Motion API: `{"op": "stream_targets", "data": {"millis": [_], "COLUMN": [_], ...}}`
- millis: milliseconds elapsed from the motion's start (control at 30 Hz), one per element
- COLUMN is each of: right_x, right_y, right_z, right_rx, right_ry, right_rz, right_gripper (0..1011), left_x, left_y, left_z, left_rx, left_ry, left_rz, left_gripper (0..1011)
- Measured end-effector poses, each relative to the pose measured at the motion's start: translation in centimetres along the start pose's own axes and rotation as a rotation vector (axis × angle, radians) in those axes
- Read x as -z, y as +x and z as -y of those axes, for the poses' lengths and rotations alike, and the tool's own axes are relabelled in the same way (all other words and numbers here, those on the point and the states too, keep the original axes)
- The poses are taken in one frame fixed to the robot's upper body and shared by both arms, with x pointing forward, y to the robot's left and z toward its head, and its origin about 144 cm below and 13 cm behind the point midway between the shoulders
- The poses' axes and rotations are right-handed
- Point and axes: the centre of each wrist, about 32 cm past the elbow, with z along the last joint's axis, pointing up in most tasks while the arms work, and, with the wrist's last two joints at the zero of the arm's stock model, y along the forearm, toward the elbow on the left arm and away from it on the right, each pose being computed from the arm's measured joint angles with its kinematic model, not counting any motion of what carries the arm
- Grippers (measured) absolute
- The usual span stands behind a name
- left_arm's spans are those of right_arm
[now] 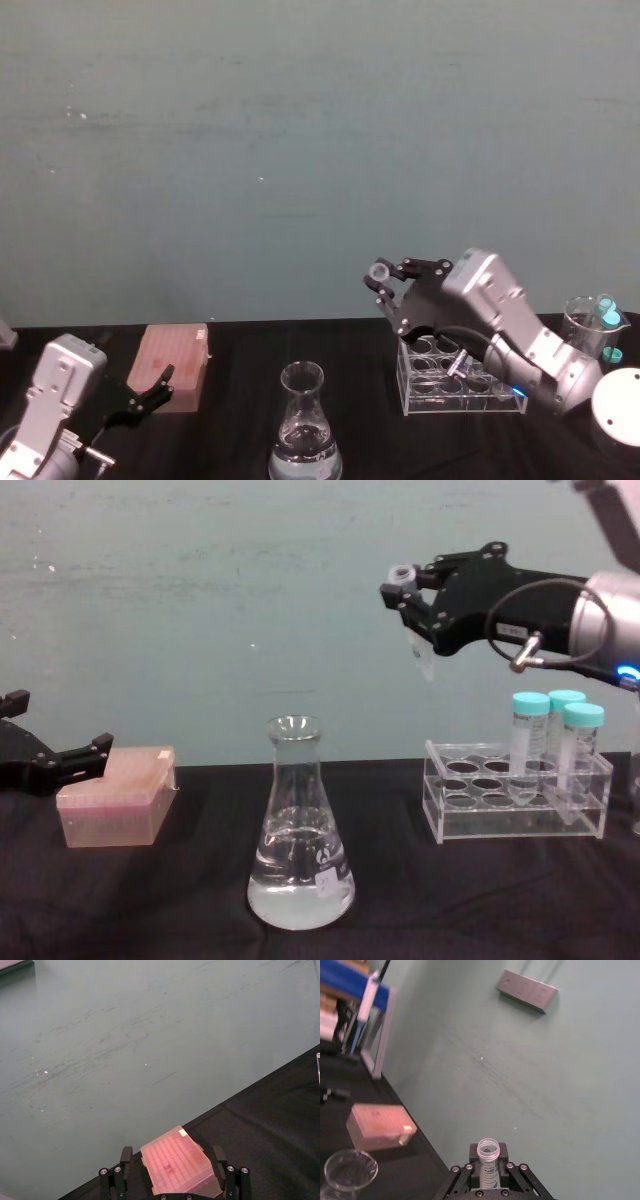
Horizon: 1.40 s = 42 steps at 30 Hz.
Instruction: Pour the liquid from the test tube into the beaker using one hand.
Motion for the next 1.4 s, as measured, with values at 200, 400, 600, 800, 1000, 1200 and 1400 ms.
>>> {"op": "stream_targets", "data": {"millis": [200, 400, 600, 800, 1000, 1200, 1400], "right_x": [0.8, 1.7, 2.8, 3.6, 3.9, 4.0, 4.1], "right_y": [0.3, 0.3, 0.7, 1.4, 2.1, 2.6, 2.8], "right_z": [0.8, 1.8, 2.7, 3.3, 3.6, 3.5, 3.5], "right_rx": [0.04, 0.082, 0.097, 0.103, 0.114, 0.114, 0.111], "right_ry": [0.013, 0.004, -0.018, -0.041, -0.043, -0.033, -0.029], "right_rz": [-0.153, -0.273, -0.396, -0.479, -0.527, -0.571, -0.626], "right_gripper": [199, 199, 199, 199, 199, 199, 199], "left_x": [0.0, 0.0, 0.0, 0.0, 0.0, 0.0, 0.0], "left_y": [0.0, 0.0, 0.0, 0.0, 0.0, 0.0, 0.0], "left_z": [0.0, 0.0, 0.0, 0.0, 0.0, 0.0, 0.0], "left_rx": [0.0, 0.0, 0.0, 0.0, 0.0, 0.0, 0.0], "left_ry": [0.0, 0.0, 0.0, 0.0, 0.0, 0.0, 0.0], "left_rz": [0.0, 0.0, 0.0, 0.0, 0.0, 0.0, 0.0], "left_gripper": [1000, 1000, 1000, 1000, 1000, 1000, 1000]}}
